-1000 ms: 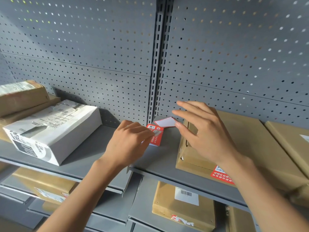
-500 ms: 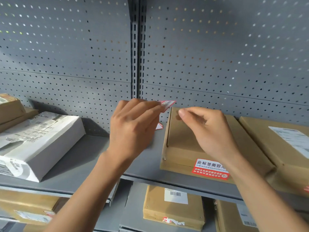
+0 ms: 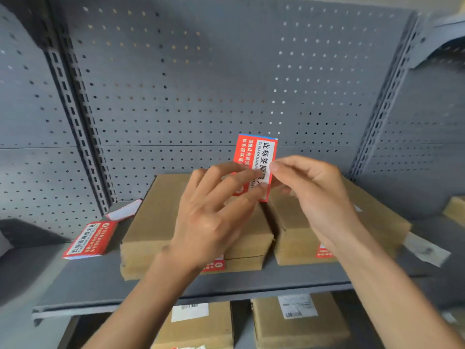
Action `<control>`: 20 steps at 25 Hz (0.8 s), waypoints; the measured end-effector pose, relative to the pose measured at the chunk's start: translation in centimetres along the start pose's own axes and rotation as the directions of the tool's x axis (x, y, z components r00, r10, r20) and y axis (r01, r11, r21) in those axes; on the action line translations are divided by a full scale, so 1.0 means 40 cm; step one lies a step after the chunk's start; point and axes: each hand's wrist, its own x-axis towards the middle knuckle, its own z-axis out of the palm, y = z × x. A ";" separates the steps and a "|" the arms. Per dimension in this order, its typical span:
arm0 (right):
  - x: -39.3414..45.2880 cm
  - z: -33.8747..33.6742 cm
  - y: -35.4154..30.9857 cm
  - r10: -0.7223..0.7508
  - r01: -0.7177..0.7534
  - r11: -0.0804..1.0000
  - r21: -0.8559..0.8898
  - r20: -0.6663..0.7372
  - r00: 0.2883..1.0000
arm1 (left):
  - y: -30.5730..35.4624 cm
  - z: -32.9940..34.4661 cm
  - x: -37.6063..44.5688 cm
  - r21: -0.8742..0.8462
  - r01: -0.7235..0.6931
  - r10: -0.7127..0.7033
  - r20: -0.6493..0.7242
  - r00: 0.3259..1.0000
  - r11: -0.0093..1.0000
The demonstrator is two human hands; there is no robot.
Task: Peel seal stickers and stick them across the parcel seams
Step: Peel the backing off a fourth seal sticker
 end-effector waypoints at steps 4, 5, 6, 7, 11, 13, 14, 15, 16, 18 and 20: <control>0.023 -0.191 -0.013 -0.017 0.017 0.991 -0.133 -0.004 1.000 | 0.105 0.110 0.069 -0.127 0.091 -0.083 0.068 0.994 0.988; 0.031 -0.234 -0.015 -0.032 0.038 0.983 -0.180 0.033 0.999 | 0.126 0.130 0.093 -0.179 0.182 -0.177 0.047 0.983 0.967; 0.036 -0.267 -0.015 -0.042 0.058 0.973 -0.224 0.075 0.996 | 0.141 0.143 0.117 -0.229 0.286 -0.287 0.030 0.957 0.930; 0.042 -0.299 -0.016 -0.052 0.082 0.961 -0.265 0.119 0.992 | 0.157 0.156 0.145 -0.270 0.390 -0.396 0.033 0.918 0.881; 0.054 -0.380 -0.029 -0.061 0.162 0.916 -0.366 0.271 0.961 | 0.197 0.205 0.244 -0.435 0.714 -0.636 0.338 0.694 0.548; 0.060 -0.398 -0.033 -0.072 0.181 0.914 -0.364 0.293 0.953 | 0.209 0.225 0.270 -0.532 0.775 -0.647 0.464 0.605 0.342; 0.064 -0.403 -0.031 -0.088 0.190 0.918 -0.349 0.288 0.954 | 0.213 0.233 0.277 -0.567 0.773 -0.666 0.464 0.584 0.284; 0.068 -0.408 -0.028 -0.105 0.195 0.925 -0.325 0.275 0.956 | 0.214 0.238 0.283 -0.591 0.768 -0.700 0.440 0.562 0.245; 0.073 -0.414 -0.025 -0.118 0.195 0.935 -0.296 0.259 0.959 | 0.212 0.244 0.290 -0.615 0.760 -0.742 0.406 0.533 0.210; 0.082 -0.427 -0.017 -0.117 0.174 0.957 -0.234 0.241 0.963 | 0.207 0.250 0.301 -0.668 0.736 -0.816 0.363 0.451 0.110; 0.092 -0.437 -0.012 -0.108 0.147 0.975 -0.164 0.225 0.968 | 0.203 0.252 0.308 -0.697 0.716 -0.850 0.369 0.376 0.014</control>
